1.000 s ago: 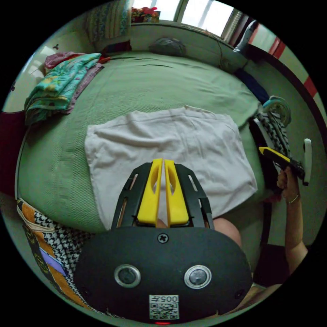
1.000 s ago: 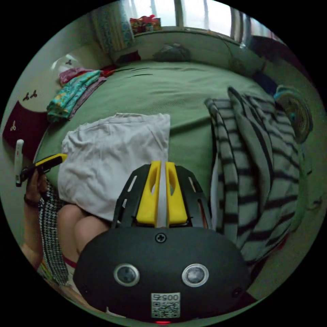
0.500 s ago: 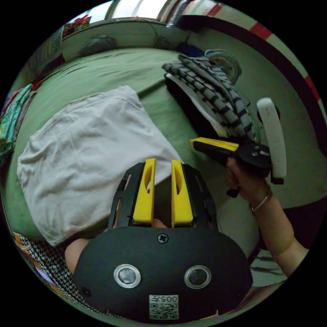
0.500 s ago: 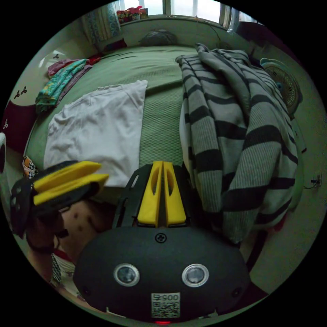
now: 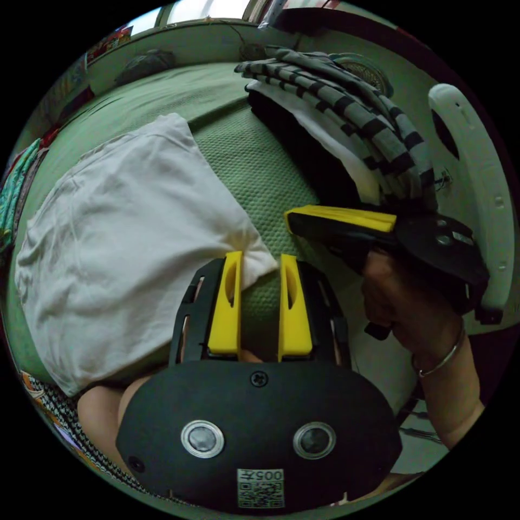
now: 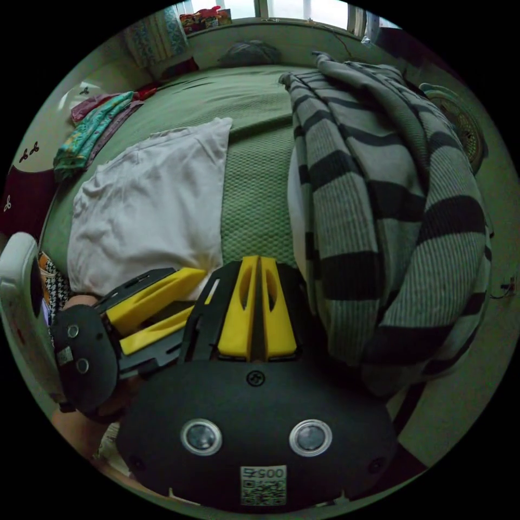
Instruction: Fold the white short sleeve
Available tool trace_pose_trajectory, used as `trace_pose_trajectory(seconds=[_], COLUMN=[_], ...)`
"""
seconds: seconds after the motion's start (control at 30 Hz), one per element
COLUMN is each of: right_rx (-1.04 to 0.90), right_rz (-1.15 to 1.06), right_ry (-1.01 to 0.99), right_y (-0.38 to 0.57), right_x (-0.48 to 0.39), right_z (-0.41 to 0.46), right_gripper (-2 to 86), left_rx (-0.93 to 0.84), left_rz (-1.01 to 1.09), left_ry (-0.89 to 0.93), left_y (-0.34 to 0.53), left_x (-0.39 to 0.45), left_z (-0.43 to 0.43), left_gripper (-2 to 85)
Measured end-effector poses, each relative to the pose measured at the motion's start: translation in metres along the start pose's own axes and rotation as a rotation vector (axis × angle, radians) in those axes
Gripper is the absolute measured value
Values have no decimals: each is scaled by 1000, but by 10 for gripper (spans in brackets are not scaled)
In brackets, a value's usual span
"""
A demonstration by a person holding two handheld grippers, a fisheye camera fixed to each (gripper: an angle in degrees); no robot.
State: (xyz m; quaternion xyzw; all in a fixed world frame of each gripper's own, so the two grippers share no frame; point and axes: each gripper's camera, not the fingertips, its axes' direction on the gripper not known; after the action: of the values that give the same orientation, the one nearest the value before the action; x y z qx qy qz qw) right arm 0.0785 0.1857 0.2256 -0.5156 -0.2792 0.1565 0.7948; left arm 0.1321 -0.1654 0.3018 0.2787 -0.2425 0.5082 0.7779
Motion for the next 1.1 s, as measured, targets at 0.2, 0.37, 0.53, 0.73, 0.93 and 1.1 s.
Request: trace_pose_trajectory(seconds=[0.2,0.37,0.53,0.73,0.93,1.1], right_rx=[2,-14,75,98,-14,-68], right_rz=[5,-20,-57,-49,-23,86], right_ry=[10,-51,-146,-217,-233,-300], right_y=[-2,-7,-28,-89,-151,-176], right_x=[6,8,2,-5,-11,-11], right_z=[0,-7,-31,-34,-1,20], right_gripper=[-7,31,89,119,126,99], left_rx=[72,63,160,171,209,232], left_rz=[-55,-65,-67,-38,-72,-66], left_ry=[-6,117,158,144,202,239], left_y=[21,36,62,92,122,143], left_x=[1,-20,-51,-80,-114,-137], left_z=[-4,-16,-64,-93,-107,-120], left_gripper=[83,48,44,42,43,43])
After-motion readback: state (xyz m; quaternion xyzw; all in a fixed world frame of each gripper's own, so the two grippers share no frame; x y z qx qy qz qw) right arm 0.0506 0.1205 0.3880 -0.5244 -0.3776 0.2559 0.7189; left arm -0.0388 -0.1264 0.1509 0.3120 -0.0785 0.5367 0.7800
